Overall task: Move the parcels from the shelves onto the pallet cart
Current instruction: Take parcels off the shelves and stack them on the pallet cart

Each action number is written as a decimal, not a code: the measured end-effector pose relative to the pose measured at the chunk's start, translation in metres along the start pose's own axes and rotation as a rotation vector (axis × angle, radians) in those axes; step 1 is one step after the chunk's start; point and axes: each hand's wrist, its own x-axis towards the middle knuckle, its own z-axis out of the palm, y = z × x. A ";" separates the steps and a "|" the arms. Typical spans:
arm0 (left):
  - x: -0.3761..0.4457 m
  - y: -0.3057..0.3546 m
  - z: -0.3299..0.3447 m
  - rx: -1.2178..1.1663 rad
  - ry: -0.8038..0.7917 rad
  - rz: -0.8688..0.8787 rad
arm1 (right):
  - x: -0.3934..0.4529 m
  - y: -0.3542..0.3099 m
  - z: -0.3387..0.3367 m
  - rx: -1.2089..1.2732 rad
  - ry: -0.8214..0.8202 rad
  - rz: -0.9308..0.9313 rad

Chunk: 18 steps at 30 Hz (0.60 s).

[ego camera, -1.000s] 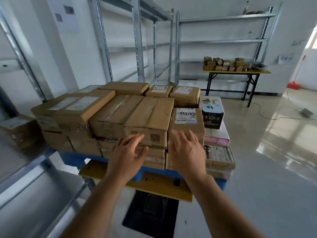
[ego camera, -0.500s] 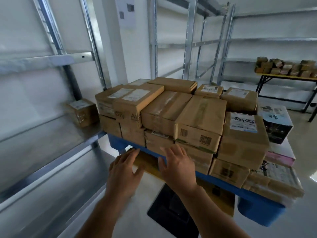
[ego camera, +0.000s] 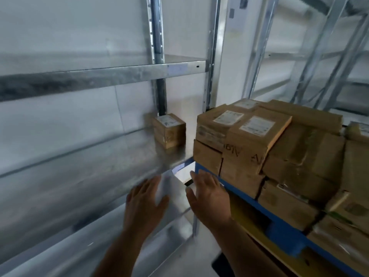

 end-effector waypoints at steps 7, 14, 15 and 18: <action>0.049 -0.094 -0.029 0.093 -0.008 -0.038 | 0.068 -0.031 0.072 -0.081 -0.227 -0.014; 0.099 -0.123 -0.010 0.045 -0.056 -0.074 | 0.118 -0.022 0.106 -0.164 -0.305 0.003; 0.107 -0.122 -0.006 0.043 -0.051 -0.069 | 0.127 -0.017 0.109 -0.174 -0.303 0.005; 0.137 -0.119 0.007 0.043 -0.027 -0.045 | 0.159 0.000 0.119 -0.189 -0.305 0.012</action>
